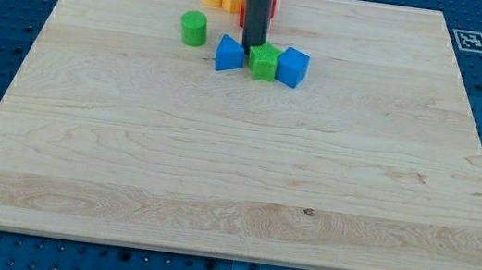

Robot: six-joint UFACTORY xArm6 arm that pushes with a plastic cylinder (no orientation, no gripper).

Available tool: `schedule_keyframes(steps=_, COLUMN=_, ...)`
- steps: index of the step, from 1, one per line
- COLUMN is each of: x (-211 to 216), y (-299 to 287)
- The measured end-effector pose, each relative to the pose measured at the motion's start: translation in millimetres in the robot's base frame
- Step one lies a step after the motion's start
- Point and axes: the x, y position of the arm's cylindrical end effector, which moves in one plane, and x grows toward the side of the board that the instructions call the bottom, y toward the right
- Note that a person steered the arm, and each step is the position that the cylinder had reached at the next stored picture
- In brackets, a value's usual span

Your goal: Push the green circle to blue triangle

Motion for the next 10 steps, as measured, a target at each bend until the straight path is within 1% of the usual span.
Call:
schedule_keyframes(steps=1, x=22.2, y=5.9)
schedule_keyframes(steps=2, x=-4.0, y=-7.3)
schedule_keyframes(steps=3, x=-41.8, y=-38.6)
schedule_keyframes(steps=4, x=-80.5, y=-86.7)
schedule_keyframes(steps=5, x=-78.0, y=-108.8)
schedule_keyframes(steps=7, x=-33.6, y=-74.8)
schedule_keyframes(steps=10, x=-33.0, y=-70.0)
